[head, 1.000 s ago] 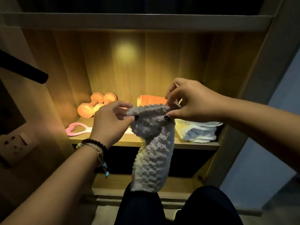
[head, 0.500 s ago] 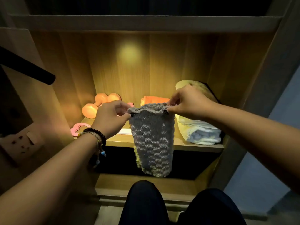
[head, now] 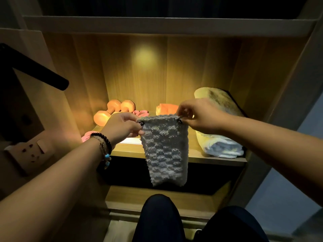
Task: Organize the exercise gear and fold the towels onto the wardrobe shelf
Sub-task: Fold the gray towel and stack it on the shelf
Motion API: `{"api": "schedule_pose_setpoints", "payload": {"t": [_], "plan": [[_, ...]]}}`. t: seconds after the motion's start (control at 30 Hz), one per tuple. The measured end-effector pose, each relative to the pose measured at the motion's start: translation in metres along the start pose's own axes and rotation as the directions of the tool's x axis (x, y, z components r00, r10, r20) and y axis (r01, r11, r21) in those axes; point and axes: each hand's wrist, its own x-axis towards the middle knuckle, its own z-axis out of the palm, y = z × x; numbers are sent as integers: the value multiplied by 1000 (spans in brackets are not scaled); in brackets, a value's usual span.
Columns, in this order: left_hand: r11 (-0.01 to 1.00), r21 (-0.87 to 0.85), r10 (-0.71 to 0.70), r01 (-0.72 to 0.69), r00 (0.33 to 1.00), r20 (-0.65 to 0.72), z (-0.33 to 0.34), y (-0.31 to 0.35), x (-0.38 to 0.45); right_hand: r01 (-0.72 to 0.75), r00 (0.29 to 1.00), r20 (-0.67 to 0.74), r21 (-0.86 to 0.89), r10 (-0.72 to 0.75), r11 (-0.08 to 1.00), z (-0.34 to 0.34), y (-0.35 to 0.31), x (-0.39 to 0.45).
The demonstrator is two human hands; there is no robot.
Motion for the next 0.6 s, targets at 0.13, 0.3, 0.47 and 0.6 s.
{"api": "schedule_pose_setpoints", "payload": {"t": [0.13, 0.3, 0.47, 0.6], "plan": [[1000, -31, -4, 3, 999, -53, 3, -8, 3, -71, 997, 4, 10, 71, 997, 25, 1, 8], [993, -50, 99, -106, 986, -131, 5, -11, -5, -139, 976, -160, 60, 146, 989, 34, 1, 18], [986, 27, 166, -164, 977, -136, 6, -37, -37, -100, 969, -218, 83, 116, 991, 50, 1, -11], [988, 99, 132, -122, 986, -99, 22, -93, -81, -98, 982, -147, 160, 122, 982, 85, 4, -61]]}}
